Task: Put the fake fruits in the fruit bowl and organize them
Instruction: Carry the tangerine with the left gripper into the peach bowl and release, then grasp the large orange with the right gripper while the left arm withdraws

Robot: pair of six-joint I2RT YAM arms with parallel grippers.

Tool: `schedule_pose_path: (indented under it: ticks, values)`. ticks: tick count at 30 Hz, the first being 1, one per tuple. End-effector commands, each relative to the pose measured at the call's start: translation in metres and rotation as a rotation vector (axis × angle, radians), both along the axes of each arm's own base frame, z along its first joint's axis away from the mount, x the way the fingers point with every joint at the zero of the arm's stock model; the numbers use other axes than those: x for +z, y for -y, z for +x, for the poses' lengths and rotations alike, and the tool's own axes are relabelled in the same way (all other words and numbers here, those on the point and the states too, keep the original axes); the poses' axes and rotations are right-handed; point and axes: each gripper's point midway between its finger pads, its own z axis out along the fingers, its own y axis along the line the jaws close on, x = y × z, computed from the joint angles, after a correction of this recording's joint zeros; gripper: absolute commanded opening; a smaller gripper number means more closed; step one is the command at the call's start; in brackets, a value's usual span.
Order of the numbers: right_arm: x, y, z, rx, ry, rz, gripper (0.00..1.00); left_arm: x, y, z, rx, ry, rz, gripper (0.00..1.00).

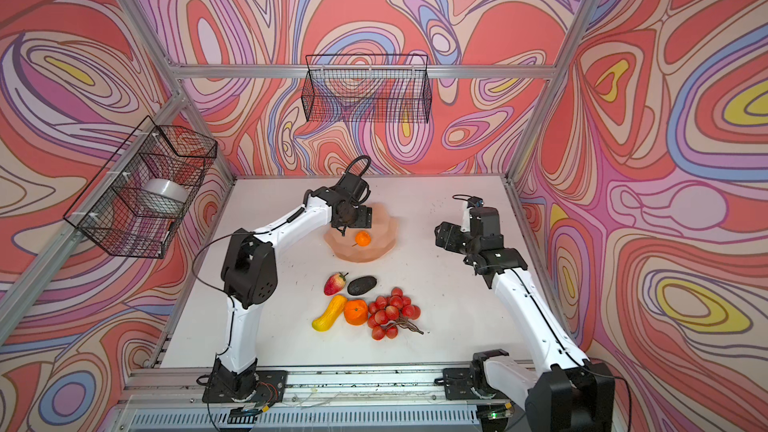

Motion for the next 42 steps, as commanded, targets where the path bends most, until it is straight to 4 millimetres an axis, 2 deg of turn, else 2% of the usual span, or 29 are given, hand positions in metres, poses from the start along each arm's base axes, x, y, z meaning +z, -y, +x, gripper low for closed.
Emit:
schedule_pose_path:
  ticks: [1,2,4,6,9,13,16,18,23,27,32,38,42]
  values:
    - [0.007,-0.047,-0.005,0.1,0.011,-0.017,0.88,0.128,-0.037,-0.008,0.047,0.319,-0.019,0.88]
    - [0.004,-0.062,-0.009,0.126,0.003,-0.027,0.88,0.143,-0.05,-0.019,0.062,0.365,-0.008,0.89]
    - [0.0,-0.091,-0.021,0.183,-0.006,-0.057,0.87,0.157,-0.08,-0.044,0.113,0.423,0.005,0.91]
    - [-0.001,-0.111,-0.036,0.219,-0.015,-0.104,0.87,0.157,-0.114,-0.076,0.182,0.45,0.008,0.93]
    - [-0.004,-0.138,-0.062,0.275,-0.054,-0.134,0.86,0.134,-0.162,-0.128,0.29,0.461,-0.03,0.97]
    - [-0.014,-0.175,-0.098,0.356,-0.098,-0.179,0.85,0.087,-0.218,-0.191,0.429,0.421,-0.042,1.0]
    - [-0.031,-0.198,-0.117,0.385,-0.101,-0.251,0.86,0.068,-0.238,-0.225,0.476,0.393,-0.067,1.0]
    - [-0.047,-0.209,-0.126,0.402,-0.128,-0.278,0.86,0.06,-0.242,-0.238,0.49,0.379,-0.095,1.0]
    - [-0.077,-0.225,-0.136,0.381,-0.136,-0.35,0.86,0.037,-0.241,-0.255,0.495,0.301,-0.119,1.0]
    - [-0.101,-0.231,-0.135,0.372,-0.171,-0.378,0.87,0.029,-0.24,-0.257,0.517,0.273,-0.137,1.0]
    - [-0.115,-0.25,-0.133,0.408,-0.193,-0.383,0.88,0.031,-0.234,-0.249,0.499,0.273,-0.144,1.0]
    - [-0.14,-0.253,-0.133,0.391,-0.23,-0.39,0.88,0.034,-0.231,-0.243,0.47,0.261,-0.112,1.0]
    - [-0.153,-0.265,-0.134,0.414,-0.261,-0.395,0.83,0.036,-0.228,-0.241,0.449,0.264,-0.108,1.0]
